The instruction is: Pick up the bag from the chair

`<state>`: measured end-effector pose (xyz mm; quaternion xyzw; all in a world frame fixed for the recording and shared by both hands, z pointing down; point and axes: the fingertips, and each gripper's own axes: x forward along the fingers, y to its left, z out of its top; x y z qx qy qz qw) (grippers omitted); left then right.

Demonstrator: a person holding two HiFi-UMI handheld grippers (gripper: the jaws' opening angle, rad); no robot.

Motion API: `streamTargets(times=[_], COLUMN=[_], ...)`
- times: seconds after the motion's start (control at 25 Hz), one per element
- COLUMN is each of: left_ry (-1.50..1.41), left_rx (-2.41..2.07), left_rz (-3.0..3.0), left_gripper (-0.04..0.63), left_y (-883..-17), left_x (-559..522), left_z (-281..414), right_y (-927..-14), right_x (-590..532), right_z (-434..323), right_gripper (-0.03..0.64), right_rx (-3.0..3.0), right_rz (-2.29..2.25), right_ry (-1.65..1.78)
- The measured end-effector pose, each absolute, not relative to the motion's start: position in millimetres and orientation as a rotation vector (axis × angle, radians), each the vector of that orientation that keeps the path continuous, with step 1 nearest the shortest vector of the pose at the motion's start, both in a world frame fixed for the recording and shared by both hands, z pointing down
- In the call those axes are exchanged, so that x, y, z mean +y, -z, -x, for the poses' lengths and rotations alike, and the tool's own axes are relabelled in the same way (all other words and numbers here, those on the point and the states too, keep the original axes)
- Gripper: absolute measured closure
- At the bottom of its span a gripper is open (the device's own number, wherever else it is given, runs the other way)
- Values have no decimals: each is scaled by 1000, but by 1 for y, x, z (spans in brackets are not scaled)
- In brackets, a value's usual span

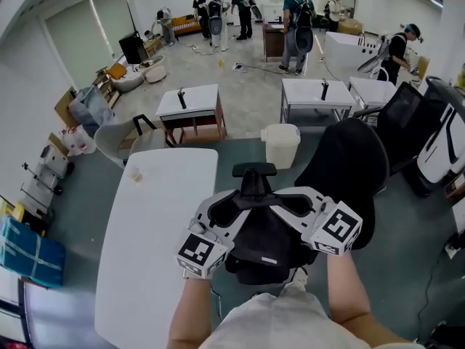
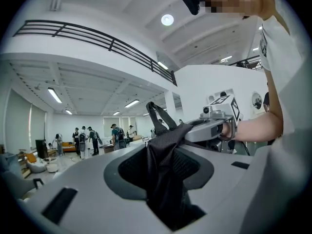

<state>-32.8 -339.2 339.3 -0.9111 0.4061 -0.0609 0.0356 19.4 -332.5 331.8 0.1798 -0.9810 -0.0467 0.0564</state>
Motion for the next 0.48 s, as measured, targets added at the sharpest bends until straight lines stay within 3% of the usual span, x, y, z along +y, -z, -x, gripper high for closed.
streamTargets(times=[0.48], left_ry=[170], left_rx=[1299], left_rz=[2825], left_gripper=[439], left_y=[-344], left_x=[-342], left_z=[42], right_y=[-338], right_x=[-336], right_z=[-12], right_gripper=[575], right_rx=[-2980], right_rz=[-563], right_ry=[127])
